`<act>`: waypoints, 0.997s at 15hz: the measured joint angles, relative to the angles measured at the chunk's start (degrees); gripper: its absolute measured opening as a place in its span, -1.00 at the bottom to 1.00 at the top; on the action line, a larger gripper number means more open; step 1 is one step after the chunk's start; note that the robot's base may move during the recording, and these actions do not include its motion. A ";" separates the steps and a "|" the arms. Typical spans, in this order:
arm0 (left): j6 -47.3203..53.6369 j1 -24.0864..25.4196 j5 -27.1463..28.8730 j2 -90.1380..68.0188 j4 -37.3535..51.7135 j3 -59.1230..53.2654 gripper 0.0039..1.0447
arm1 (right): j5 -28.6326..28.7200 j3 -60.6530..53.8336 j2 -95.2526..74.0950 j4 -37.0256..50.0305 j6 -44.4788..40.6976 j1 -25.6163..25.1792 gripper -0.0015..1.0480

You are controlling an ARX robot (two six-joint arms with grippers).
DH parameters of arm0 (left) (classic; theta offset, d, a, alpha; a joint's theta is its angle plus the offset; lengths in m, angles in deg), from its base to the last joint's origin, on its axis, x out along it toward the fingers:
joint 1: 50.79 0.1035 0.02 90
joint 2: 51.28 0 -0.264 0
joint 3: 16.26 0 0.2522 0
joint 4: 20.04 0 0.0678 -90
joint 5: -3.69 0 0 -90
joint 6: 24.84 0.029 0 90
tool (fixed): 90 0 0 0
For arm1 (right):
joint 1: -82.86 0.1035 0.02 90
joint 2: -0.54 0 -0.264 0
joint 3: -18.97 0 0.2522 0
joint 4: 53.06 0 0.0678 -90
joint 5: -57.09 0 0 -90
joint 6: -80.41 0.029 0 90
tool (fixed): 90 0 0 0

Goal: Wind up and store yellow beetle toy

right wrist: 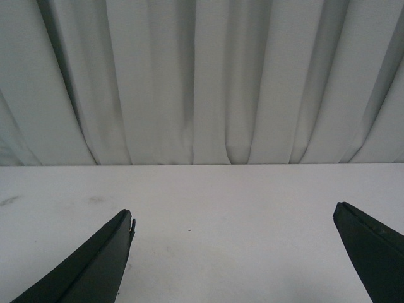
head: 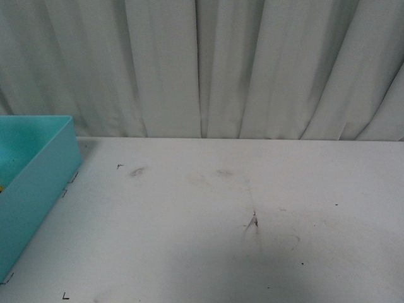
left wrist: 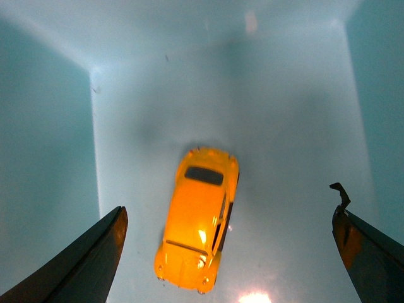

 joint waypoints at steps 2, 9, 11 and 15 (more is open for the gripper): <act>-1.95 0.66 -2.95 8.20 2.47 -1.88 0.88 | 0.00 0.00 0.00 0.00 0.00 0.00 0.87; -3.85 0.42 -3.98 22.71 9.40 -7.85 0.84 | 0.00 0.00 0.00 0.00 0.00 0.00 0.87; -15.89 -1.44 -10.12 28.30 39.74 -23.41 0.39 | -0.02 0.00 0.00 -0.07 0.00 0.00 0.87; -23.39 -7.74 -5.27 40.04 58.31 -44.72 -0.62 | 0.00 0.00 0.00 0.00 0.00 0.00 0.87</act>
